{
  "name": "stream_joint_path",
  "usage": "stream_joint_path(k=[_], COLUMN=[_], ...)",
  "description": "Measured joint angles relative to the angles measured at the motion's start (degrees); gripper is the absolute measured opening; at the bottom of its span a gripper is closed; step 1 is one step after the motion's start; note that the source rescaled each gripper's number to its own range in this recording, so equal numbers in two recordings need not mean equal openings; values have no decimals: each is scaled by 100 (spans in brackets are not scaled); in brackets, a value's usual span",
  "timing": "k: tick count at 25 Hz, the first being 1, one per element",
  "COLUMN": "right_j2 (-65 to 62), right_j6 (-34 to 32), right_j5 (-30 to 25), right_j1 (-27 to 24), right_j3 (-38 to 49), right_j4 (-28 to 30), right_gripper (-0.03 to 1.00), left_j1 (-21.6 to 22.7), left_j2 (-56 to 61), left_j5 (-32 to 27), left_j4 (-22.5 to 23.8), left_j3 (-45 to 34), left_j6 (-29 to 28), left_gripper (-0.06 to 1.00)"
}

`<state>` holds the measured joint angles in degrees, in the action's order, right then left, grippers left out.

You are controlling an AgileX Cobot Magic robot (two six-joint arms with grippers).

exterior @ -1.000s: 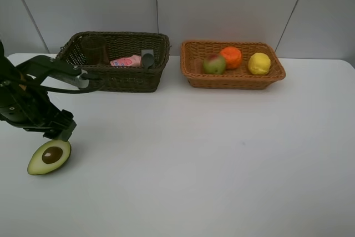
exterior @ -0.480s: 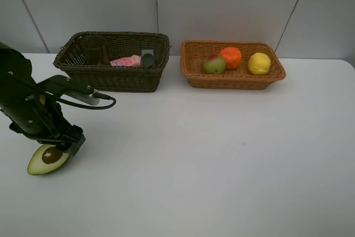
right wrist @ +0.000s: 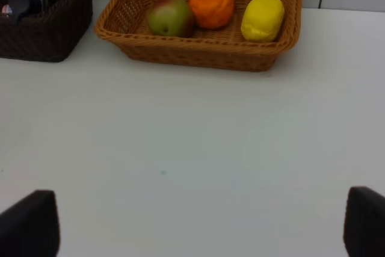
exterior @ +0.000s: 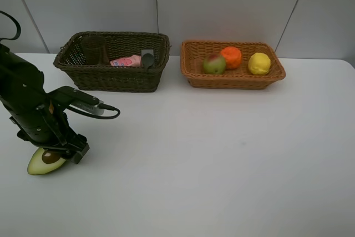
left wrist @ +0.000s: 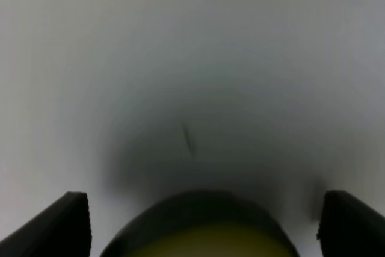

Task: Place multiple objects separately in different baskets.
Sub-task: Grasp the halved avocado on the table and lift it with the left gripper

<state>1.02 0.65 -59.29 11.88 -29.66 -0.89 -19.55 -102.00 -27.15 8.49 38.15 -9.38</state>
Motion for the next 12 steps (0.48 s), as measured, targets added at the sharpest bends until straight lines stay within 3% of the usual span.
stream_joint_path(k=[12], right_j2=[0], right_j6=[0], right_j5=[0], right_j1=[0], right_j3=[0], right_j4=[0], right_gripper=[100], left_j1=[0], left_j2=[-29], left_j5=[15], left_j4=[0], left_j3=[0], left_j6=[6], left_gripper=[100])
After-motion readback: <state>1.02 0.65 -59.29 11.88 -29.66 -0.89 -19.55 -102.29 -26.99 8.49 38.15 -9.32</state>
